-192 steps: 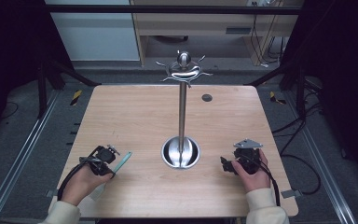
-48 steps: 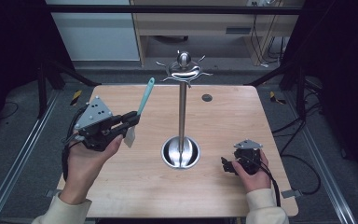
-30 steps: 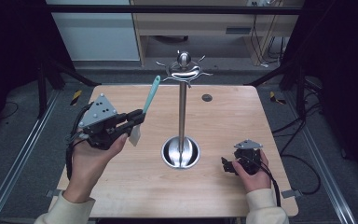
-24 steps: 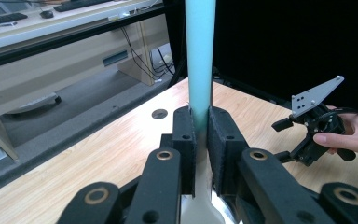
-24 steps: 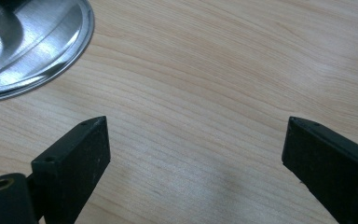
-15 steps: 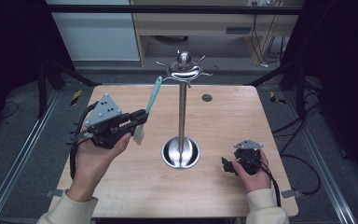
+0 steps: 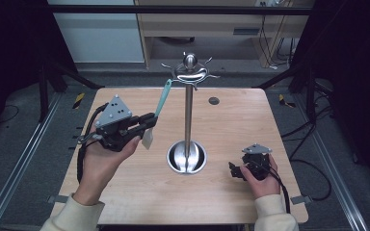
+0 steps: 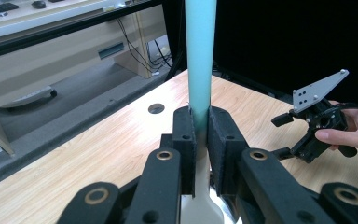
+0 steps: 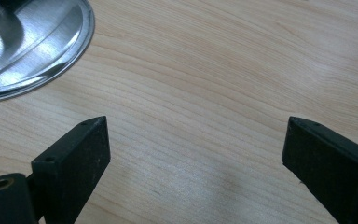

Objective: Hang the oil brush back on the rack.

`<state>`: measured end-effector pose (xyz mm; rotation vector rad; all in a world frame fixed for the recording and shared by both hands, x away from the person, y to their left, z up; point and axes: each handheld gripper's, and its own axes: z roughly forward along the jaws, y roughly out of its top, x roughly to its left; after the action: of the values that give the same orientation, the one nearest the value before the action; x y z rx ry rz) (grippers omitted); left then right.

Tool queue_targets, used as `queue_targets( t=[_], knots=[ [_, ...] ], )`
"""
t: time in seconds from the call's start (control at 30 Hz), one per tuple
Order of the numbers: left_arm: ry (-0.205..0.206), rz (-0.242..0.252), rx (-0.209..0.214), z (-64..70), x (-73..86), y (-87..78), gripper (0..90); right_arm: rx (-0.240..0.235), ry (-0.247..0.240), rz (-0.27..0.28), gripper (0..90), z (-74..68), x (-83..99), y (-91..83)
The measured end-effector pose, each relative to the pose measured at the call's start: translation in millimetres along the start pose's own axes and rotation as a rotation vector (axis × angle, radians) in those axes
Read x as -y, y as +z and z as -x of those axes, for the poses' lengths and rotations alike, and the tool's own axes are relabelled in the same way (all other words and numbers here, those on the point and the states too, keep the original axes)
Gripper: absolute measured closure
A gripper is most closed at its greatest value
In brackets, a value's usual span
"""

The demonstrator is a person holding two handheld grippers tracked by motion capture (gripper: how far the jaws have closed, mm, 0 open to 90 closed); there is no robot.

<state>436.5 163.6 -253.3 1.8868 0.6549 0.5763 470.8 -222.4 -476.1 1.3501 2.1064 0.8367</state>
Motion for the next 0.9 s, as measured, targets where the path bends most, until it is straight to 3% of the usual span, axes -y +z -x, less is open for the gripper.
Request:
queue_targets(
  t=[0.9],
  knots=[
    [-0.004, -0.022, 0.014, -2.4, -2.4, 16.2, 81.7, -0.003, 0.004, 0.001, 8.3, -0.1, 0.0, 0.0]
  ],
)
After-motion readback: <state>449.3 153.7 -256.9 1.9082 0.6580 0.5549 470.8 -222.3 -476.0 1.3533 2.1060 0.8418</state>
